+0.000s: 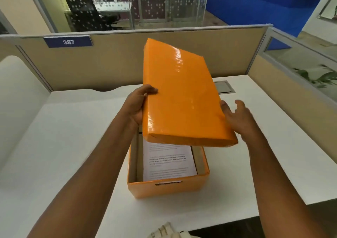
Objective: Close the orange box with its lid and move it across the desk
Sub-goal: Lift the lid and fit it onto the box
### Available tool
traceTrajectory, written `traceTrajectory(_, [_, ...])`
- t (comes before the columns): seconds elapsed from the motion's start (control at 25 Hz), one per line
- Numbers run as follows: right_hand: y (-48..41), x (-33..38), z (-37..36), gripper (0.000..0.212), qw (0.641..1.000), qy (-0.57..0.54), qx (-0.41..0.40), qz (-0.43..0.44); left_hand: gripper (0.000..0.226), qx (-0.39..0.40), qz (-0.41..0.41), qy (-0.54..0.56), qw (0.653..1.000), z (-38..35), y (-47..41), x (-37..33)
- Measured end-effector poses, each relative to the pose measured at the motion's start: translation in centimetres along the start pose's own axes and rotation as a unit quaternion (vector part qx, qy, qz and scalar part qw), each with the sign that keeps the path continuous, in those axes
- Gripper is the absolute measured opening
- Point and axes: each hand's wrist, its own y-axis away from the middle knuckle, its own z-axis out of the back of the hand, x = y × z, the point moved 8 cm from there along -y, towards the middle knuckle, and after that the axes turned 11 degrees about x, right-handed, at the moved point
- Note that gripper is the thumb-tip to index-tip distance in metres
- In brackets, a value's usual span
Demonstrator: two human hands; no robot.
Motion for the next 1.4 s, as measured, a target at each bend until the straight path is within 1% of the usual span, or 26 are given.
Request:
traceTrajectory(0.04, [-0.2, -0.3, -1.5, 0.077, 0.997, -0.031, 0.067, -0.008, 0.05, 0.001, 0.002, 0.014, 1.0, 0.7, 0.4, 0.4])
traceTrajectory(0.08, [-0.1, -0.2, -2.8, 0.074, 0.992, -0.06, 0.115, -0.006, 0.048, -0.002, 0.004, 0.027, 1.0, 1.4, 0.7, 0.9])
traceTrajectory(0.12, [0.1, 0.0, -3.8, 0.071, 0.988, -0.072, 0.136, 0.004, 0.047, -0.01, 0.007, 0.033, 0.999, 2.0, 1.1, 1.5])
traceTrajectory(0.2, [0.2, -0.2, -4.6, 0.068, 0.989, -0.075, 0.123, 0.019, 0.047, -0.05, 0.013, 0.008, 0.999, 3.3, 2.0, 2.7])
traceTrajectory(0.24, [0.2, -0.3, -4.8, 0.067, 0.99, -0.073, 0.116, 0.021, 0.049, -0.091, 0.013, -0.027, 0.995, 4.1, 2.5, 3.2])
traceTrajectory(0.32, [0.1, -0.7, -5.4, 0.068, 0.991, -0.063, 0.115, 0.013, 0.058, -0.19, -0.006, -0.118, 0.975, 5.8, 3.7, 3.7])
traceTrajectory(0.36, [-0.1, -0.9, -5.6, 0.069, 0.991, -0.057, 0.117, 0.01, 0.063, -0.222, -0.02, -0.152, 0.963, 6.3, 4.2, 3.9])
traceTrajectory(0.44, [-0.4, -1.4, -6.0, 0.069, 0.992, -0.047, 0.115, 0.005, 0.066, -0.241, -0.04, -0.189, 0.951, 6.4, 4.6, 4.3])
traceTrajectory(0.56, [-0.6, -1.8, -6.5, 0.071, 0.993, -0.029, 0.117, -0.007, 0.062, -0.24, -0.044, -0.228, 0.943, 6.1, 4.9, 4.7])
traceTrajectory(0.64, [-0.6, -2.0, -7.1, 0.072, 0.992, -0.02, 0.121, -0.013, 0.06, -0.239, -0.039, -0.235, 0.941, 6.5, 5.0, 5.0])
traceTrajectory(0.88, [-0.5, -1.7, -8.4, 0.072, 0.992, -0.002, 0.126, -0.008, 0.06, -0.245, -0.037, -0.209, 0.946, 8.3, 5.5, 6.1])
traceTrajectory(1.0, [-0.3, -1.9, -8.9, 0.072, 0.993, 0.014, 0.121, -0.011, 0.059, -0.229, -0.03, -0.2, 0.952, 8.6, 5.6, 6.8])
traceTrajectory(1.08, [-0.1, -2.2, -9.3, 0.072, 0.992, 0.015, 0.122, -0.018, 0.059, -0.214, -0.013, -0.201, 0.956, 8.7, 5.5, 7.3])
traceTrajectory(1.16, [0.1, -2.0, -9.9, 0.071, 0.992, 0.013, 0.125, -0.016, 0.065, -0.204, 0.011, -0.209, 0.956, 9.2, 5.4, 7.5])
traceTrajectory(1.32, [0.4, -2.1, -10.7, 0.069, 0.992, 0.004, 0.123, -0.017, 0.075, -0.136, 0.074, -0.251, 0.955, 9.3, 4.8, 8.7])
traceTrajectory(1.4, [0.5, -2.3, -10.8, 0.069, 0.992, 0.005, 0.122, -0.021, 0.078, -0.125, 0.088, -0.255, 0.955, 9.4, 4.7, 8.9])
